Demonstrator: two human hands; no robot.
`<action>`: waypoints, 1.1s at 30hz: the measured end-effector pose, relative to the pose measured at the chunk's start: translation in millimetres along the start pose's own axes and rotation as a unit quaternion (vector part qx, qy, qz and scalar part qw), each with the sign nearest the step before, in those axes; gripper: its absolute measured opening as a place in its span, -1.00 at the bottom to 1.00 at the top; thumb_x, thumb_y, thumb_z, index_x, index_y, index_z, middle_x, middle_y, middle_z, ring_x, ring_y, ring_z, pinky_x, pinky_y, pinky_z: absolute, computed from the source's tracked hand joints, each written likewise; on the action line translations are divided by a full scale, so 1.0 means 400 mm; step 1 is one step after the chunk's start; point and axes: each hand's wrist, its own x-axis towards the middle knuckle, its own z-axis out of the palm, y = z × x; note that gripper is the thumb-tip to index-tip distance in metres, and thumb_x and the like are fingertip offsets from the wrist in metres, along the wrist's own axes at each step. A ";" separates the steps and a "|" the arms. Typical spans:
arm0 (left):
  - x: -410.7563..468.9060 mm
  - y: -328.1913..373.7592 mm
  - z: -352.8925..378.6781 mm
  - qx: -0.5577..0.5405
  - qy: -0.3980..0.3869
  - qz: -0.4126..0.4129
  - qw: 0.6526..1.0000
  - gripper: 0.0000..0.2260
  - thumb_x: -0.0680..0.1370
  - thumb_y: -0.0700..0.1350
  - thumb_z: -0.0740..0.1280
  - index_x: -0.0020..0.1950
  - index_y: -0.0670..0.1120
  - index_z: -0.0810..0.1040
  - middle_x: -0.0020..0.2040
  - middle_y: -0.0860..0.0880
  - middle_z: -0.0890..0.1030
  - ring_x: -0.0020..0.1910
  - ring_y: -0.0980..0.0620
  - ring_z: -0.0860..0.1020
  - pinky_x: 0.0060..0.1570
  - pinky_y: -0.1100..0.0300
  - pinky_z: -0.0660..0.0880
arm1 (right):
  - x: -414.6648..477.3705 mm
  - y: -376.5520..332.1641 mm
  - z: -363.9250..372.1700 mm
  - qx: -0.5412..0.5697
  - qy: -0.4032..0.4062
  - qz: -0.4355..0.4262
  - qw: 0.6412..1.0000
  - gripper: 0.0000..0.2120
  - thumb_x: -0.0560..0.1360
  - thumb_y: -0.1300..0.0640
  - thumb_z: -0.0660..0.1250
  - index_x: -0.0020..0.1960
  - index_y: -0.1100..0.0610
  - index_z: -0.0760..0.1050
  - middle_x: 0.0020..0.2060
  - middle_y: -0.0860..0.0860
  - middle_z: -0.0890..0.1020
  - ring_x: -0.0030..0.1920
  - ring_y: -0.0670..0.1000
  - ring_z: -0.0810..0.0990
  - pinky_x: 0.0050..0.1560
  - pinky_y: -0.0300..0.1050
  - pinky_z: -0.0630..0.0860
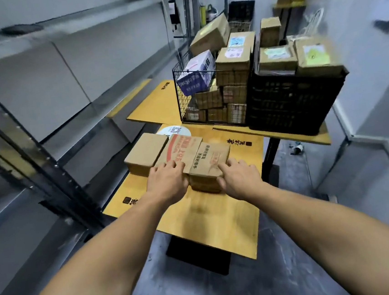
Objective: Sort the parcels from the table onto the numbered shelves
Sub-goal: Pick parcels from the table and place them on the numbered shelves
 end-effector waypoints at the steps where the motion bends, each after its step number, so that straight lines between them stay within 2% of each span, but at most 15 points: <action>1: 0.023 0.008 0.008 0.000 -0.006 0.004 1.000 -0.60 0.59 0.11 0.13 0.41 0.05 0.32 0.38 -0.05 0.43 0.33 -0.12 0.39 0.30 -0.07 0.30 | 0.019 0.015 0.005 0.004 -0.002 0.004 1.000 -0.56 0.63 -0.15 0.08 0.44 -0.01 0.29 0.29 0.10 0.44 0.23 0.17 0.46 0.14 0.14 0.44; 9: 0.213 0.030 0.113 -0.004 -0.071 0.028 0.997 -0.62 0.56 0.10 0.14 0.36 0.04 0.34 0.32 -0.05 0.46 0.30 -0.12 0.40 0.27 -0.09 0.32 | 0.172 0.098 0.084 0.076 -0.053 0.049 0.995 -0.54 0.63 -0.15 0.09 0.49 -0.05 0.22 0.29 0.11 0.45 0.26 0.18 0.45 0.20 0.16 0.45; 12: 0.284 0.034 0.157 -0.024 -0.073 0.039 0.996 -0.64 0.57 0.11 0.13 0.34 0.05 0.34 0.29 -0.05 0.48 0.27 -0.12 0.42 0.24 -0.08 0.33 | 0.238 0.107 0.126 0.129 -0.080 0.079 0.985 -0.51 0.64 -0.20 0.09 0.53 -0.13 0.15 0.38 0.10 0.41 0.32 0.17 0.43 0.26 0.15 0.46; 15: 0.323 0.038 0.215 -0.047 -0.084 0.037 0.995 -0.62 0.57 0.15 0.10 0.36 0.09 0.30 0.29 -0.03 0.47 0.27 -0.11 0.40 0.29 -0.08 0.28 | 0.274 0.102 0.175 0.203 -0.108 0.112 0.967 -0.51 0.63 -0.22 0.10 0.53 -0.24 0.09 0.45 0.14 0.36 0.32 0.20 0.46 0.27 0.13 0.48; 20: 0.337 0.043 0.274 -0.116 -0.061 0.008 0.991 -0.56 0.58 0.18 0.10 0.46 0.15 0.23 0.29 -0.01 0.44 0.29 -0.04 0.36 0.34 -0.02 0.25 | 0.282 0.105 0.224 0.375 -0.088 0.142 0.912 -0.52 0.62 -0.12 0.23 0.49 -0.22 0.18 0.36 0.11 0.51 0.30 0.16 0.52 0.28 0.05 0.49; 24: 0.324 0.063 0.271 -0.163 -0.037 -0.007 0.986 -0.54 0.58 0.18 0.16 0.47 0.16 0.27 0.30 0.01 0.42 0.29 0.00 0.34 0.34 0.03 0.25 | 0.271 0.100 0.232 0.475 -0.053 0.173 0.861 -0.53 0.59 -0.12 0.30 0.44 -0.23 0.23 0.37 0.02 0.53 0.32 0.12 0.52 0.30 0.11 0.49; 27: 0.316 0.091 0.261 -0.219 -0.001 -0.009 0.976 -0.55 0.55 0.17 0.20 0.43 0.11 0.36 0.30 -0.01 0.43 0.27 -0.01 0.36 0.32 0.02 0.32 | 0.275 0.114 0.238 0.517 -0.040 0.192 0.833 -0.53 0.58 -0.15 0.30 0.43 -0.23 0.22 0.34 0.01 0.54 0.29 0.12 0.54 0.28 0.12 0.51; 30: 0.286 0.139 0.239 -0.331 0.037 -0.006 0.943 -0.58 0.54 0.11 0.21 0.38 0.07 0.46 0.29 0.01 0.43 0.28 0.05 0.36 0.31 0.06 0.34 | 0.261 0.147 0.227 0.593 -0.034 0.209 0.777 -0.58 0.56 -0.17 0.33 0.35 -0.28 0.25 0.31 0.00 0.54 0.24 0.09 0.55 0.24 0.12 0.55; 33: 0.266 0.182 0.221 -0.421 0.058 -0.009 0.905 -0.60 0.56 0.10 0.18 0.38 0.08 0.48 0.30 0.09 0.45 0.31 0.15 0.37 0.30 0.18 0.33 | 0.247 0.196 0.215 0.635 -0.025 0.197 0.747 -0.67 0.52 -0.19 0.37 0.15 -0.44 0.28 0.23 -0.11 0.55 0.21 0.05 0.57 0.22 0.17 0.57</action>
